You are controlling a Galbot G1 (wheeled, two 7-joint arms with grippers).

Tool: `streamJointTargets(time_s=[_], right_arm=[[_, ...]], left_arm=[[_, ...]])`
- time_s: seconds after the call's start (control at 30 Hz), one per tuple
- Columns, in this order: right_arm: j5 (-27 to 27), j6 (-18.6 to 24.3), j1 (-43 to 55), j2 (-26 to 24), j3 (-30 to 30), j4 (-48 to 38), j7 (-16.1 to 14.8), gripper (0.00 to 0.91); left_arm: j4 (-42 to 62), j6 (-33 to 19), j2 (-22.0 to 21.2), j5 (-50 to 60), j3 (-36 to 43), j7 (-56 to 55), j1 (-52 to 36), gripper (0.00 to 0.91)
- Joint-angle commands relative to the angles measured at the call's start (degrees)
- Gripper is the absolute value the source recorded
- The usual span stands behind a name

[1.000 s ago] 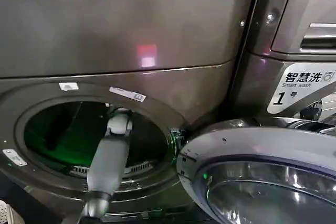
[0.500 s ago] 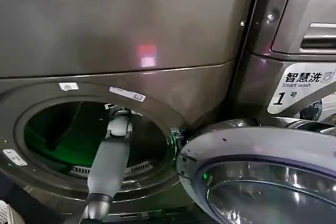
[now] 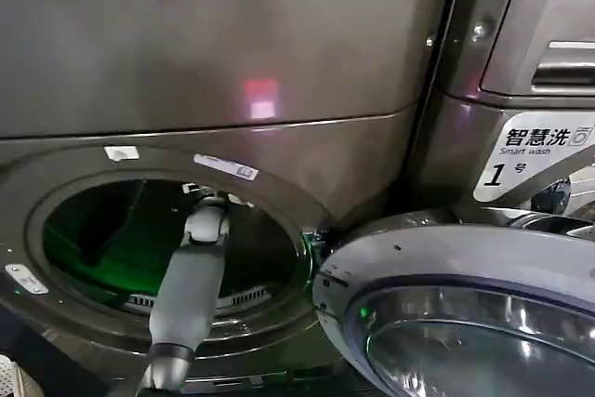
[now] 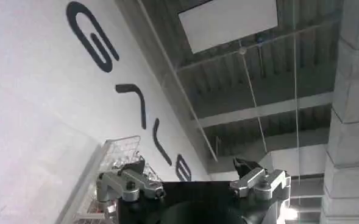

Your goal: Grasp the clothes from the dryer.

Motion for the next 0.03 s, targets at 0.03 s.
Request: streamJointTargets(time_s=[0.03], right_arm=[[0.17,-0.14,-0.19,0.11,0.37,0.35,-0.10,0.907]], left_arm=[[0.05,0.22,0.00,0.29,-0.22,1.84,-0.22,0.000]])
